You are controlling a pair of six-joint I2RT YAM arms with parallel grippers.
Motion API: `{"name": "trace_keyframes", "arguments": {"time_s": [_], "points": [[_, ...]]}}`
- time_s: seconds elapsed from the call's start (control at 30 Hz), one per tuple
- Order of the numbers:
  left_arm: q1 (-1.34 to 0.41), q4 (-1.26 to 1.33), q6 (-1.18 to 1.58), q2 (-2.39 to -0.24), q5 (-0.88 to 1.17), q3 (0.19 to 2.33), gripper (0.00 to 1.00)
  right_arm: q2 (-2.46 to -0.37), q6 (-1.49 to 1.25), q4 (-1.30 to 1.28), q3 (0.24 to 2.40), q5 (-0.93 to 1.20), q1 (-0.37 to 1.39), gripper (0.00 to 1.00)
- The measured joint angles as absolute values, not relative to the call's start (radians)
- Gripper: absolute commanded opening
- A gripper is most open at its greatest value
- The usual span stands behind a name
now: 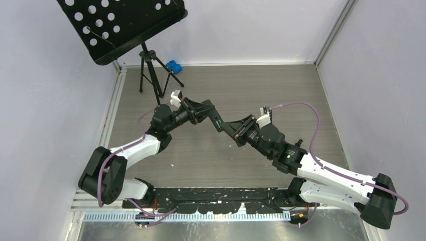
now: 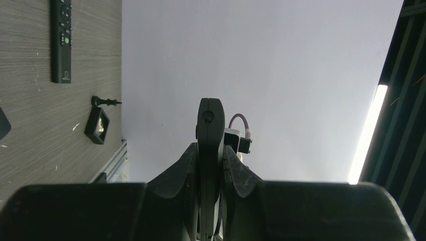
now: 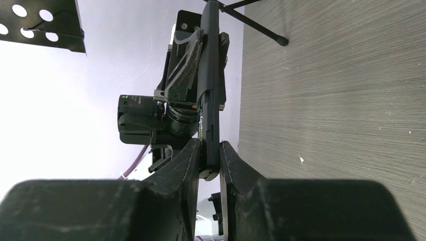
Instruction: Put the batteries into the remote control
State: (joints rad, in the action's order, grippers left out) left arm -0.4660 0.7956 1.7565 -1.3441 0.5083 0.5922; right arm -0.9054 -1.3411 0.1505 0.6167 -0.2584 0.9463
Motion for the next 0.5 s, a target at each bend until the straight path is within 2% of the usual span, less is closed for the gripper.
{"name": "trace_keyframes", "arguments": {"time_s": [0.03,0.17,0.27,0.37,0.5], "points": [[-0.466,0.796,1.748,-1.343,0.508,0.592,0.00,-0.905,-1.341,0.151,0.616,-0.255,0.945,0.11],[-0.466,0.790,1.696,-1.341,0.517,0.599,0.00,-0.894,-1.330,0.152,0.603,-0.233,0.935,0.49],[-0.466,0.780,1.647,-1.336,0.546,0.611,0.00,-0.876,-1.280,0.138,0.595,-0.223,0.924,0.62],[-0.466,0.761,1.595,-1.328,0.574,0.621,0.00,-0.847,-1.229,0.130,0.590,-0.209,0.916,0.64],[-0.466,0.735,1.537,-1.326,0.608,0.628,0.00,-0.796,-1.170,0.130,0.589,-0.192,0.913,0.60]]}}
